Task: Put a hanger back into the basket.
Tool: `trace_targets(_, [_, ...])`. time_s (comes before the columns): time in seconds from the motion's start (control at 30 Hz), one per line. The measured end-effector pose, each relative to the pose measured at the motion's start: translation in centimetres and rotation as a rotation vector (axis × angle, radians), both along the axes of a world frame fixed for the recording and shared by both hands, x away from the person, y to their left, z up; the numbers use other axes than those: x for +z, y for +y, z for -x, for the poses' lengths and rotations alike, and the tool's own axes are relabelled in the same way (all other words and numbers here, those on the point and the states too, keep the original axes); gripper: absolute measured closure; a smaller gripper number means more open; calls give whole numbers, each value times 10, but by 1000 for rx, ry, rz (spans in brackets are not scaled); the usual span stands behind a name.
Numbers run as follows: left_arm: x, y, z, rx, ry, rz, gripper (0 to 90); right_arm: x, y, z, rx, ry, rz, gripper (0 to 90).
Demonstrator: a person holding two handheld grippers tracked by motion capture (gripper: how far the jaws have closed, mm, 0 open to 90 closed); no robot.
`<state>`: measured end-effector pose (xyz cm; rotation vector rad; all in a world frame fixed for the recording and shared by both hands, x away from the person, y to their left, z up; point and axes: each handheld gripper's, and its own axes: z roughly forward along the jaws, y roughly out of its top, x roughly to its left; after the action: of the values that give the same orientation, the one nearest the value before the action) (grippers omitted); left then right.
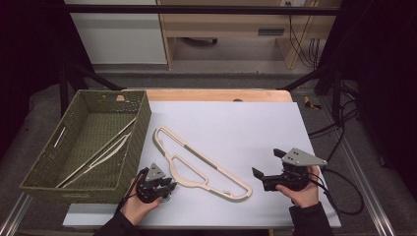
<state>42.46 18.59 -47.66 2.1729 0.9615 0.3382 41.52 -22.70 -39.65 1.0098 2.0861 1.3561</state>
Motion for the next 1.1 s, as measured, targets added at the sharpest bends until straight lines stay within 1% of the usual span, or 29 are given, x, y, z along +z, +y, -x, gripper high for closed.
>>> trace_targets(0.07, [0,0,0,1,3,0,738,0,0,0,0,0,1,32])
trace_targets(0.1, [1,0,0,-5,16,6,759,0,0,0,0,0,1,32])
trace_targets(0.13, [0,0,0,-3,17,9,776,0,0,0,0,0,1,32])
trace_targets(0.2, [1,1,-1,-2,42,26,801,0,0,0,0,-1,1,32])
trace_targets(0.23, [1,1,-1,-2,42,26,812,0,0,0,0,-1,1,32])
trace_targets(0.27, [1,2,-2,-3,57,33,827,0,0,0,0,-1,1,33])
trace_targets(0.33, [1,1,-1,-2,66,34,845,0,0,0,1,0,2,33])
trace_targets(0.4, [1,1,-1,1,67,32,856,0,0,0,2,0,3,33])
trace_targets(0.53, [2,1,-2,10,88,43,872,-1,1,0,1,-2,2,34])
trace_targets(0.6, [2,1,-2,15,91,46,877,-1,1,0,1,2,4,34])
trace_targets(0.87, [6,-1,1,23,84,22,886,-2,4,0,11,7,7,36])
trace_targets(1.1, [16,-4,7,33,50,4,887,-4,12,-1,29,7,9,42])
